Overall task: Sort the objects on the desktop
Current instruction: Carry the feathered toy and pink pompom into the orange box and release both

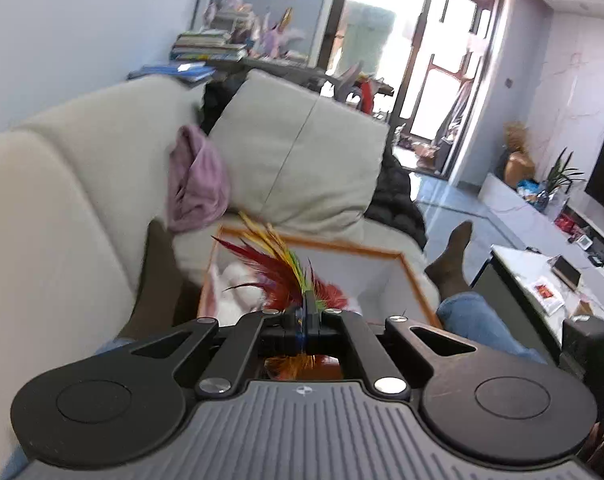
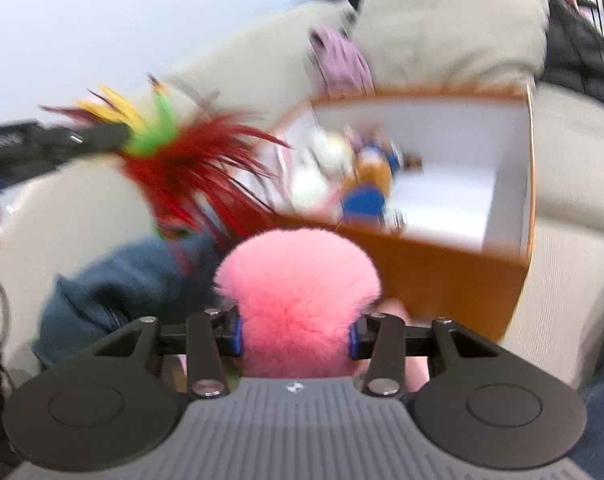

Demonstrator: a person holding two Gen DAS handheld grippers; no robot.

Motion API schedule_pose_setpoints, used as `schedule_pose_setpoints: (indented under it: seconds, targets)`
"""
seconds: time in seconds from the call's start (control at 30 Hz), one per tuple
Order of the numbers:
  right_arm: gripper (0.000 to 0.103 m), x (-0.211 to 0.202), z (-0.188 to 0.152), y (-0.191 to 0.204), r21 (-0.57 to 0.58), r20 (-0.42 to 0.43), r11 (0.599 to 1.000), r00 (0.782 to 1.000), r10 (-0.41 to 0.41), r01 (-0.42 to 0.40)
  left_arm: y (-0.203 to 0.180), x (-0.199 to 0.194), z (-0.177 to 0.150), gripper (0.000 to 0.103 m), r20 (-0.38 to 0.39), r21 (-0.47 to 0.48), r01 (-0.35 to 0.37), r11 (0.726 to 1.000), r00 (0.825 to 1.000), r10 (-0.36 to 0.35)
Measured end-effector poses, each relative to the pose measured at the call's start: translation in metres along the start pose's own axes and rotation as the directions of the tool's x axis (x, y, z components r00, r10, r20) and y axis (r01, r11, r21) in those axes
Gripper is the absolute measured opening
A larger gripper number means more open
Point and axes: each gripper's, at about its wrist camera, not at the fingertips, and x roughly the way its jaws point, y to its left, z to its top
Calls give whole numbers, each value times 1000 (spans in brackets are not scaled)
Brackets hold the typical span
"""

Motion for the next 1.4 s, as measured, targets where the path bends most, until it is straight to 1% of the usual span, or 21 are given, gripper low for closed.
schedule_pose_setpoints:
  seconds: [0.13, 0.23, 0.27, 0.33, 0.4, 0.47, 0.57, 0.7, 0.8, 0.93, 1.07, 1.13, 1.2, 1.3, 1.33, 1.37, 1.4]
  targets:
    - [46, -6, 39, -1, -25, 60, 1000, 998, 8, -7, -10, 10, 22, 0, 42, 22, 21, 1000, 999, -22]
    - [46, 3, 65, -4, -50, 90, 999, 996, 11, -7, -11, 26, 31, 0, 47, 28, 21, 999, 999, -22]
    - [46, 10, 73, -6, -48, 86, 999, 996, 15, -11, -9, 34, 31, 0, 35, 22, 11, 1000, 999, -12]
    - [46, 31, 85, -12, -37, 46, 999, 999, 16, -14, 0, 53, 29, 0, -9, -3, -7, 1000, 1000, 7]
    - [46, 56, 92, -17, -38, 3, 999, 1000, -13, 14, 11, 73, 23, 0, -59, -24, -24, 999, 998, 23]
    - [46, 77, 95, -22, -37, -49, 999, 999, -23, 21, 23, 90, 13, 0, -109, -46, -43, 998, 993, 38]
    - [46, 108, 96, -27, -25, -137, 999, 990, -25, 22, 39, 103, 1, 0, -152, -74, -56, 996, 987, 44]
    - [46, 137, 92, -31, 10, -256, 1000, 966, -18, 21, 52, 112, -10, 0, -181, -97, -71, 993, 982, 53]
    - [47, 148, 88, -31, 28, -306, 999, 952, -13, 22, 58, 113, -15, 0, -201, -112, -78, 991, 978, 55]
    - [47, 164, 91, -29, 49, -349, 999, 937, 5, 13, 65, 110, -23, 0, -213, -124, -92, 988, 975, 64]
    - [51, 176, 88, -26, 59, -377, 998, 926, 5, 19, 75, 108, -27, 0, -219, -151, -104, 983, 973, 70]
    - [51, 182, 89, -28, 68, -380, 998, 925, 8, 19, 79, 103, -27, 0, -210, -164, -103, 981, 975, 68]
    - [51, 182, 89, -29, 77, -383, 997, 924, 11, 20, 82, 97, -27, 0, -191, -182, -102, 978, 979, 66]
    - [50, 177, 91, -31, 78, -378, 996, 926, -5, 38, 84, 89, -25, 1, -165, -194, -106, 975, 983, 74]
    - [48, 172, 91, -32, 83, -378, 996, 926, -9, 44, 85, 87, -25, 1, -160, -195, -108, 975, 984, 77]
    - [42, 171, 91, -33, 89, -382, 995, 924, -10, 48, 85, 86, -24, 1, -155, -195, -109, 975, 985, 79]
    - [40, 170, 90, -35, 95, -385, 994, 923, -12, 53, 84, 84, -23, 1, -151, -196, -111, 974, 985, 82]
